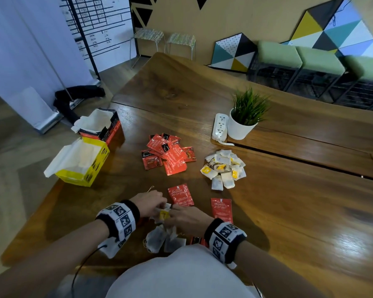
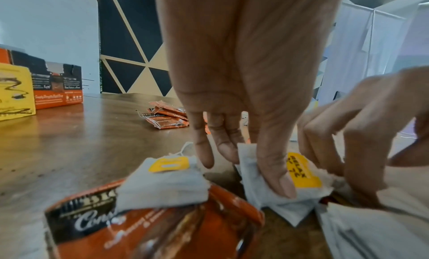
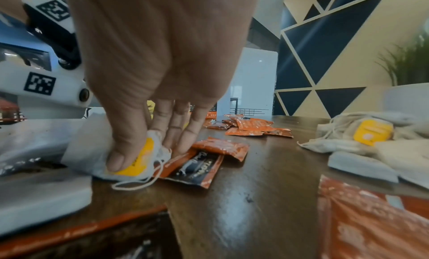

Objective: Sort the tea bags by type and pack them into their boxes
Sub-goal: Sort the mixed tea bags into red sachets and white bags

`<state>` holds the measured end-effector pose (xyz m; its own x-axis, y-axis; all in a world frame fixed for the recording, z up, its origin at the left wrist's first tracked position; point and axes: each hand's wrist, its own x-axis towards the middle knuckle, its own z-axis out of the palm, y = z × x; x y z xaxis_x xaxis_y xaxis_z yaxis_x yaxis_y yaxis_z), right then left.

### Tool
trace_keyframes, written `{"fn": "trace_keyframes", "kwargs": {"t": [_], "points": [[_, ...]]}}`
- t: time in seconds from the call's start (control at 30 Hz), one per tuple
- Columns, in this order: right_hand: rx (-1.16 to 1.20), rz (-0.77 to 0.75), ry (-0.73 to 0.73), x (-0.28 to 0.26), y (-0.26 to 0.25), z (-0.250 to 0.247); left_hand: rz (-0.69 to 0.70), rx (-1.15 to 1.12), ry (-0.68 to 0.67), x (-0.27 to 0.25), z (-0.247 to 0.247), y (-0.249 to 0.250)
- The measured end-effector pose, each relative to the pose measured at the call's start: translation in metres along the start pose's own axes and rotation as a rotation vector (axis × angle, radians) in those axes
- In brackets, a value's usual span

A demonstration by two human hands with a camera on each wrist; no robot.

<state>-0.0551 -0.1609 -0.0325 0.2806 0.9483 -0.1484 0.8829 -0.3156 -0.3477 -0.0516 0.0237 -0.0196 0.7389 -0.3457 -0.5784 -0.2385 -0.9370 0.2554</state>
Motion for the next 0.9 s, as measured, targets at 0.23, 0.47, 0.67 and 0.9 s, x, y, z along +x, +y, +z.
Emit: {"fn": "trace_keyframes", "kwargs": {"t": [0.23, 0.47, 0.67, 0.9], "points": [[0.22, 0.225, 0.272, -0.036, 0.012, -0.011, -0.012, -0.183, 0.087, -0.008, 0.0, -0.009], [0.778, 0.658, 0.474, -0.108, 0.028, -0.031, 0.041, -0.685, 0.134, -0.021, -0.018, -0.009], [1.038, 0.958, 0.746, -0.14, 0.052, -0.04, 0.146, -0.857, 0.147, 0.006, -0.07, 0.028], [0.795, 1.077, 0.86, -0.127, 0.096, -0.079, 0.146, -0.68, 0.246, 0.095, -0.132, 0.103]]}}
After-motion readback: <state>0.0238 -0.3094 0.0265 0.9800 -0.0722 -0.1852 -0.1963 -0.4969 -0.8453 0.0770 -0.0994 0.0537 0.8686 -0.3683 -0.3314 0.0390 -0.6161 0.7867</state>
